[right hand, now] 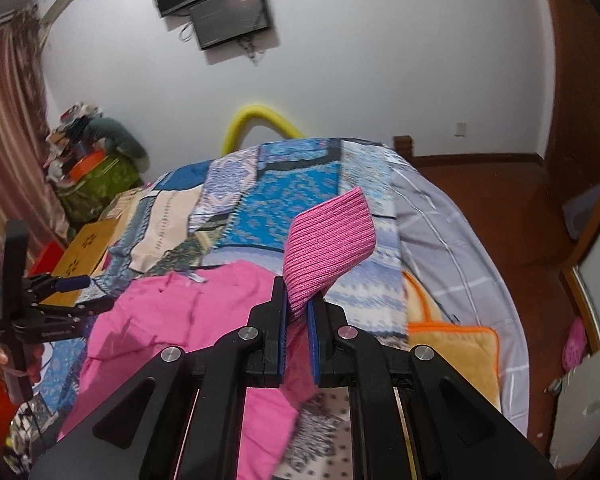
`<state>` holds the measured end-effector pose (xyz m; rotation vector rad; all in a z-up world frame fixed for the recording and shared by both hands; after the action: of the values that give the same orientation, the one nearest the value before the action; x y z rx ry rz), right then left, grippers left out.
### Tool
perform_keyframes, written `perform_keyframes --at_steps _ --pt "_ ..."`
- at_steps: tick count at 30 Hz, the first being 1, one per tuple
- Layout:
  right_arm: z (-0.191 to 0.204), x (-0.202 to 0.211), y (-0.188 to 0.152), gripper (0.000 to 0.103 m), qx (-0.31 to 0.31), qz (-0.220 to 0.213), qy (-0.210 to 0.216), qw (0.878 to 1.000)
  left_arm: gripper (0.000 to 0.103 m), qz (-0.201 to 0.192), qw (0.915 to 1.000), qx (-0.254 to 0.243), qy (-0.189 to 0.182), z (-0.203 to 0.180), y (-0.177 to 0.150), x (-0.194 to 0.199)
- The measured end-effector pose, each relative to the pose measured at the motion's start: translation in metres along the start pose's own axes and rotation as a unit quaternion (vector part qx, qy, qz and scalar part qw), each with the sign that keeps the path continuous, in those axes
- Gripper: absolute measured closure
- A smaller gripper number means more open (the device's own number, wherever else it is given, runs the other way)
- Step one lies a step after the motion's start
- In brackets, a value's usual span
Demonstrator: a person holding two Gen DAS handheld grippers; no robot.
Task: Fold small clothes
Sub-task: 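Lift the sleeve cuff with the right tool and lay it across the cardigan body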
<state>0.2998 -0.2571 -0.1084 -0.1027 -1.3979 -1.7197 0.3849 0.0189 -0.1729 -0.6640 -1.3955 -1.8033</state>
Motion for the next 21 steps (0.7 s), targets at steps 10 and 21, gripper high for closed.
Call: perform_keyframes --at_steps 10,21 --pt "0.057 -0.086 0.01 0.095 0.02 0.065 0.005 0.998 0.028 0.015 0.9978 0.061 0.022 0.084 -0.043 -0.005" --pt "0.099 -0.151 -0.02 0.09 0.043 0.158 0.029 0.986 0.028 0.026 0.9974 0.022 0.064 0.101 -0.079 -0.03"
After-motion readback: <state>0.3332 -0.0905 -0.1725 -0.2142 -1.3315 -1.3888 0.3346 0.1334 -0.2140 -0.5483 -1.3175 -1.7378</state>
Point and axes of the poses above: each gripper's, at about its wrist camera, not at the fingertips, and x roughly against the way its jaws point, z to its left, y to its top, the point moved 3 cm from there along -x, roughly the way its jaws point, and after that the axes turned 15 degrees about y, right-handed, at the moved point
